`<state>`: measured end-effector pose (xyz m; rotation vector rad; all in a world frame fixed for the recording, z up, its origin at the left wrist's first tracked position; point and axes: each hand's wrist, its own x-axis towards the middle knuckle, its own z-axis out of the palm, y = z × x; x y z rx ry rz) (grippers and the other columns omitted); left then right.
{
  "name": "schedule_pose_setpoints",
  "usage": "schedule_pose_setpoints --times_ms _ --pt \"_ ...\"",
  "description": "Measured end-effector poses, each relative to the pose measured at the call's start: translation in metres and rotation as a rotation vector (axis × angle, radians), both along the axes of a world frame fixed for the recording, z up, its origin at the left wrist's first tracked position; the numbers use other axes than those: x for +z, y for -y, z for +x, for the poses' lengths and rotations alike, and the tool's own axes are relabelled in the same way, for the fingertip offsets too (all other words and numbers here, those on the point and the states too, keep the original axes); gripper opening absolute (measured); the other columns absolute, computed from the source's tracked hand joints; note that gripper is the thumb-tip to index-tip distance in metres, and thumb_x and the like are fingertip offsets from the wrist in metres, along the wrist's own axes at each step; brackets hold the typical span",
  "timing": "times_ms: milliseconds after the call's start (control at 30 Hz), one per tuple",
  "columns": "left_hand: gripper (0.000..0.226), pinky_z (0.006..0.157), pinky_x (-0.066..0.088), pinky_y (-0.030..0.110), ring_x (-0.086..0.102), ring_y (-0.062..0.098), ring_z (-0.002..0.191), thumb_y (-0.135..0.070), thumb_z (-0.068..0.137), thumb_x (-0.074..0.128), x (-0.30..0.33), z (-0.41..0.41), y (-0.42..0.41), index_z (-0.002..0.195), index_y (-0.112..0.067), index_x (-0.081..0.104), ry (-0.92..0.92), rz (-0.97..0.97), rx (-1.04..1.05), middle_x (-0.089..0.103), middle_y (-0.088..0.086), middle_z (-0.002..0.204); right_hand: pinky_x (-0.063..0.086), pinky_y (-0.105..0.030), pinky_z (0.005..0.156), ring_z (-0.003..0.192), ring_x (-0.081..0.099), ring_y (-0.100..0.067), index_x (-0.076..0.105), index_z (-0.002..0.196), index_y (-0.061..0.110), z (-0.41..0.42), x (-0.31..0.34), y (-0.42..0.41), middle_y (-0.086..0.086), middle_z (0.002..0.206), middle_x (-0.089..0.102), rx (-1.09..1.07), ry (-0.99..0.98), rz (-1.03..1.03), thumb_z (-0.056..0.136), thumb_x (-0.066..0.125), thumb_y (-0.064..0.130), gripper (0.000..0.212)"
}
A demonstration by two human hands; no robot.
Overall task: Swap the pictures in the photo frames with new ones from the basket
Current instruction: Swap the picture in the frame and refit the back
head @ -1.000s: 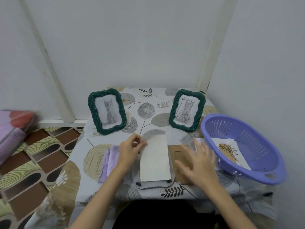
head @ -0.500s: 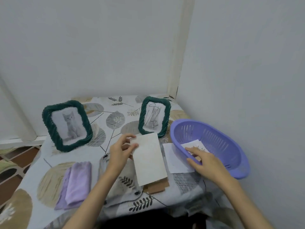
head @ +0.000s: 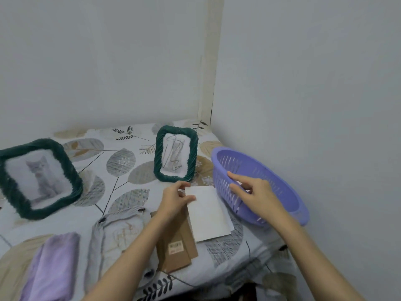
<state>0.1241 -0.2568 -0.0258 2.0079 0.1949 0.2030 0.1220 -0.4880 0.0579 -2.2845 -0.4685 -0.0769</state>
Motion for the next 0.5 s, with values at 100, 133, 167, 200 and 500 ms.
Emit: schedule_pose_setpoints --times_ms 100,133,167,200,500 --pt "0.04 0.073 0.043 0.026 0.056 0.023 0.081 -0.009 0.074 0.075 -0.006 0.008 0.006 0.11 -0.005 0.06 0.017 0.207 -0.031 0.061 0.012 0.101 0.05 -0.034 0.083 0.098 0.064 -0.015 0.057 0.123 0.033 -0.002 -0.005 -0.008 -0.006 0.093 0.073 -0.021 0.03 -0.039 0.089 0.057 0.033 0.034" --pt "0.039 0.079 0.043 0.026 0.057 0.026 0.091 -0.01 0.075 0.074 -0.007 0.008 0.007 0.111 -0.003 0.059 0.035 0.256 -0.047 0.059 0.013 0.109 0.048 -0.032 0.081 0.1 0.063 -0.017 0.057 0.124 0.033 -0.003 -0.006 -0.011 -0.007 0.094 0.072 -0.021 0.044 -0.059 0.09 0.056 0.033 0.034" --pt "0.038 0.086 0.042 0.028 0.055 0.029 0.101 -0.011 0.076 0.073 -0.008 0.008 0.007 0.111 -0.002 0.059 0.052 0.294 -0.069 0.055 0.015 0.115 0.045 -0.03 0.079 0.1 0.061 -0.019 0.056 0.125 0.032 -0.005 -0.008 -0.014 -0.007 0.095 0.071 -0.019 0.061 -0.079 0.091 0.055 0.033 0.034" --pt "0.038 0.093 0.039 0.028 0.051 0.029 0.111 -0.016 0.078 0.073 -0.009 0.007 0.006 0.11 -0.002 0.059 0.058 0.336 -0.092 0.051 0.015 0.122 0.043 -0.029 0.077 0.1 0.061 -0.02 0.055 0.126 0.031 -0.006 -0.008 -0.017 -0.007 0.096 0.071 -0.017 0.075 -0.095 0.091 0.054 0.033 0.035" --pt "0.071 0.117 0.002 0.047 -0.003 0.031 0.145 -0.065 0.074 0.058 -0.02 -0.004 -0.002 0.136 -0.034 0.043 -0.215 0.803 -0.241 0.009 0.007 0.157 0.048 -0.037 0.079 0.095 0.059 -0.027 0.05 0.131 0.033 -0.02 -0.016 -0.043 -0.007 0.102 0.069 -0.032 0.089 -0.174 0.093 0.048 0.036 0.038"
